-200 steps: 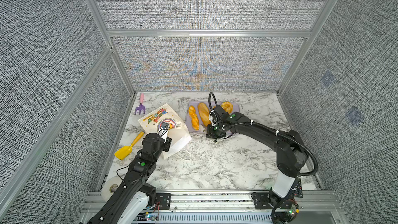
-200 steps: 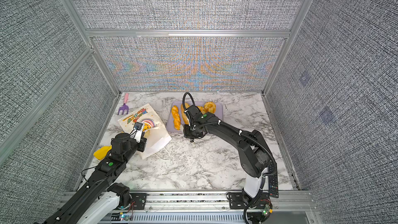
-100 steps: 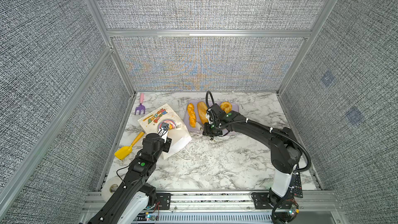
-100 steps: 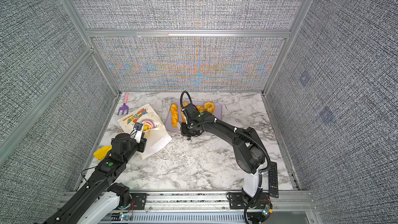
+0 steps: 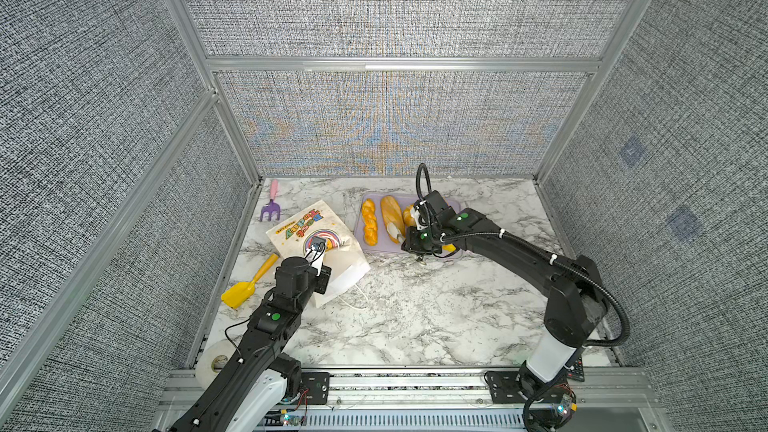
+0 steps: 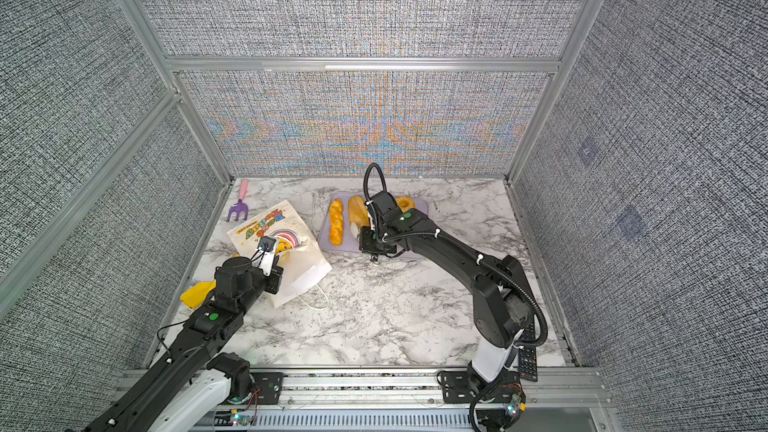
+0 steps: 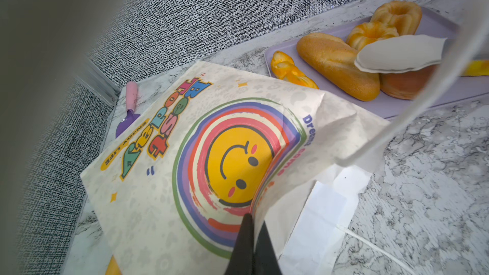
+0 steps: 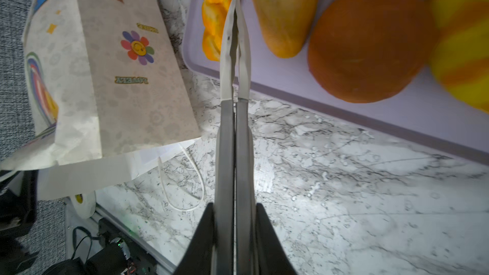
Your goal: Take the fake bread out of the paper bag
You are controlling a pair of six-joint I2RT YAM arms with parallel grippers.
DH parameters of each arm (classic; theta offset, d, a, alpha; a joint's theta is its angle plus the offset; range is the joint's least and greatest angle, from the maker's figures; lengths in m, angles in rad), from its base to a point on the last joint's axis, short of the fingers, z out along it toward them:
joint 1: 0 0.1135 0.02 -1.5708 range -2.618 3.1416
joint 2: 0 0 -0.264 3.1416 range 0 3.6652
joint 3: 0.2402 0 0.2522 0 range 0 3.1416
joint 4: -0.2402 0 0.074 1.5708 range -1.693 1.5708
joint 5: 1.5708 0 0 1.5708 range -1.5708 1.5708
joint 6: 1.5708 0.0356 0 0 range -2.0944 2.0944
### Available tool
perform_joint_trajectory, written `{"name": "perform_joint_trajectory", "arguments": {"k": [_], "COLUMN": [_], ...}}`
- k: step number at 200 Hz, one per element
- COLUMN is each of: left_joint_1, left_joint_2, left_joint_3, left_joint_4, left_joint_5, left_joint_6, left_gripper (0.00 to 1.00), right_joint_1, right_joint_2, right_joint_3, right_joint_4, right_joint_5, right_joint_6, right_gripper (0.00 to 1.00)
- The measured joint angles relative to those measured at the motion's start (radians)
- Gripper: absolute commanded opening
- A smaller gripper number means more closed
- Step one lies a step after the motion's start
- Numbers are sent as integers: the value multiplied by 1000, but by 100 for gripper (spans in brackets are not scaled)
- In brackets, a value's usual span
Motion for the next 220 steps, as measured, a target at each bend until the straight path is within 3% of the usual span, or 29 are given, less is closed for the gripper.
{"name": "perform_joint_trajectory", "arguments": {"k": [47,96,220], "left_joint_1": [0,0,0], "left_joint_2": [2,3,3], "left_joint_3": [0,0,0], "left_joint_4": [0,0,0], "left_joint_5": [0,0,3], "left_joint_6": [0,0,0], "left_gripper": [0,0,0], "right_joint_1": [-16,-13,29], "right_joint_2": [25,75,95], "right_joint_3": [30,64,50], "right_joint_4": [-80,-106,-18], "right_joint_5": [113,145,2], "right_joint_6": [-31,-46,-4], "right_gripper": [0,0,0]}}
